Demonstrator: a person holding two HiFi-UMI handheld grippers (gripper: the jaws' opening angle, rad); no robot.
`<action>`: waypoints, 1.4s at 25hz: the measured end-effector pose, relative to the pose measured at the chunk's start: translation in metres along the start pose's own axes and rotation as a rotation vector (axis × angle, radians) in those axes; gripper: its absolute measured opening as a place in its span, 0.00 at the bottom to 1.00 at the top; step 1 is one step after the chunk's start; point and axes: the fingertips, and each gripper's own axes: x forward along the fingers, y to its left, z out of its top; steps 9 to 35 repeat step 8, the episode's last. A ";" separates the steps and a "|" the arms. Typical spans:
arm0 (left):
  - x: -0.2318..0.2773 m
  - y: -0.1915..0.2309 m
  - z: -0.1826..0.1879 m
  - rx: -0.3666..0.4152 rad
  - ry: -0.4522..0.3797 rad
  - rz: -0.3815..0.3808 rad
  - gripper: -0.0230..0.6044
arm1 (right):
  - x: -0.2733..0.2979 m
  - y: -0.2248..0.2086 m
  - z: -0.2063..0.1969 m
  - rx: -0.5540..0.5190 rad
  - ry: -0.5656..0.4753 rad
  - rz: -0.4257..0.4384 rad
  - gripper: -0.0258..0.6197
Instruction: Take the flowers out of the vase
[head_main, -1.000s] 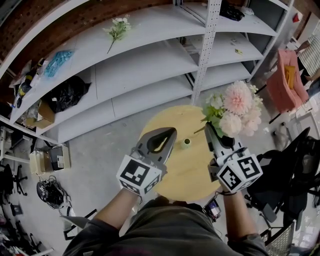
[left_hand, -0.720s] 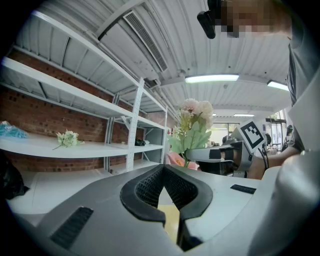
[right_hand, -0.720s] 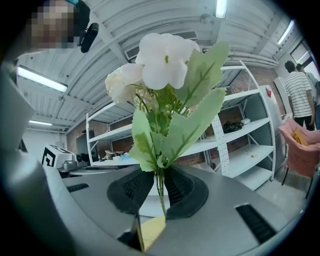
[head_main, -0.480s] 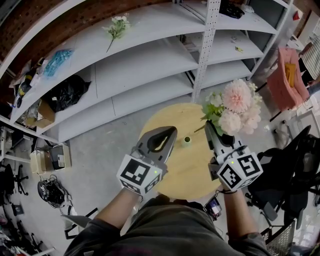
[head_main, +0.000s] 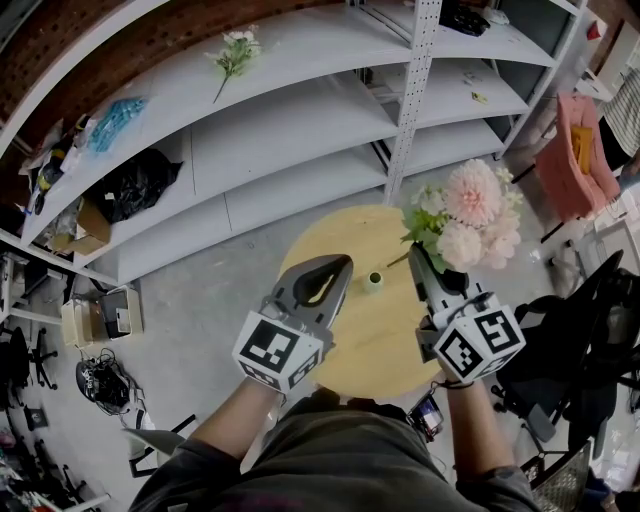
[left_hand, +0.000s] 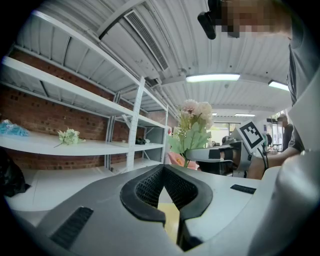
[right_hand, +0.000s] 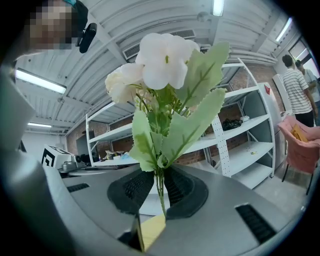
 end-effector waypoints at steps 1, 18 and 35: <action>0.000 0.000 0.000 -0.001 0.000 0.001 0.05 | 0.000 0.000 -0.001 0.000 0.001 0.001 0.14; 0.001 0.004 0.000 -0.003 0.000 0.000 0.05 | 0.005 -0.001 -0.004 0.003 0.012 0.001 0.14; 0.001 0.004 0.000 -0.003 0.000 0.000 0.05 | 0.005 -0.001 -0.004 0.003 0.012 0.001 0.14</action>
